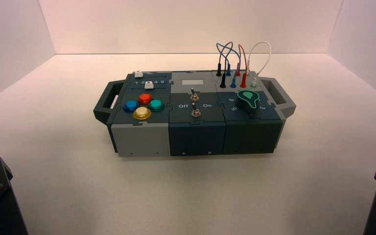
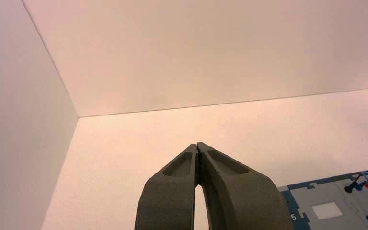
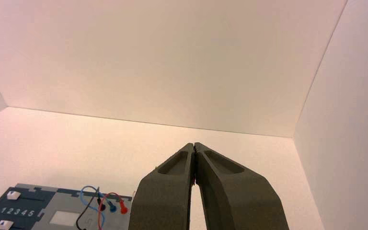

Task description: Flip the top switch on with the left gripper.

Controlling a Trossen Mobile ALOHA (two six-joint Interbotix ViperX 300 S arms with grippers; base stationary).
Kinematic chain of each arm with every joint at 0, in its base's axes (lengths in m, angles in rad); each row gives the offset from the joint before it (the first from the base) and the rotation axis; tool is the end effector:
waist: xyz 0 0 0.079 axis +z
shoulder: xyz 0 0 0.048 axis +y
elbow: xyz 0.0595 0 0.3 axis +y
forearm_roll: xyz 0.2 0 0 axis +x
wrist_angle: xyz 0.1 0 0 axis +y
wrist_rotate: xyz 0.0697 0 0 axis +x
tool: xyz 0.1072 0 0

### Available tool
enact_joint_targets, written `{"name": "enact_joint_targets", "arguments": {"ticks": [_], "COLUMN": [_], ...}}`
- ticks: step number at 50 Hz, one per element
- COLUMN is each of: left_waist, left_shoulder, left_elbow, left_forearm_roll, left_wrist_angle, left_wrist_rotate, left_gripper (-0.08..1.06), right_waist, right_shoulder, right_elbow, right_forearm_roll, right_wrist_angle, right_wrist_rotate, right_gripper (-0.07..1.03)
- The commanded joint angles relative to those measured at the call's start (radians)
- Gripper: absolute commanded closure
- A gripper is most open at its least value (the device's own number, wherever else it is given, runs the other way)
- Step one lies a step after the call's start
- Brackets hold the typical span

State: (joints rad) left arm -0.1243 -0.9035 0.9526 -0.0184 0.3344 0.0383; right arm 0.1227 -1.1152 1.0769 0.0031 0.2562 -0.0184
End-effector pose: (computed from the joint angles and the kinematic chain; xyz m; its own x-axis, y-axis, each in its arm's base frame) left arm 0.2627 -0.0339 0.2785 0.9195 -0.1210 -0.3741 0.1373 0.9904 0.0171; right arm 0.2275 0.0282 0.2857 0.9689 0.1203 -0.2162 -0.1264 0.9919 -0.0149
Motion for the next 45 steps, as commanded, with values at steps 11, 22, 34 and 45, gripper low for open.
{"name": "enact_joint_targets", "arguments": {"ticks": [11, 22, 34, 45], "left_waist": [0.005, 0.003, -0.041, -0.132], "left_shoulder": [0.006, 0.021, 0.057, 0.109], "left_elbow": [-0.017, -0.017, -0.029, -0.063], "left_forearm_roll": [-0.002, -0.003, -0.006, -0.006], "left_wrist_angle": [-0.003, 0.009, 0.074, 0.17], "left_wrist_rotate": [0.003, 0.002, 0.002, 0.006], "left_gripper": [1.01, 1.01, 1.01, 1.01], "right_waist": [-0.002, 0.002, 0.003, 0.012], "right_shoulder": [0.006, 0.011, 0.038, 0.101], "right_elbow": [-0.02, -0.018, -0.026, -0.052], "right_forearm_roll": [0.003, 0.015, 0.037, 0.04], "right_wrist_angle": [0.0, 0.009, 0.072, 0.143], "right_wrist_rotate": [0.002, 0.005, 0.005, 0.005], "right_gripper": [0.99, 0.99, 0.99, 0.99]}}
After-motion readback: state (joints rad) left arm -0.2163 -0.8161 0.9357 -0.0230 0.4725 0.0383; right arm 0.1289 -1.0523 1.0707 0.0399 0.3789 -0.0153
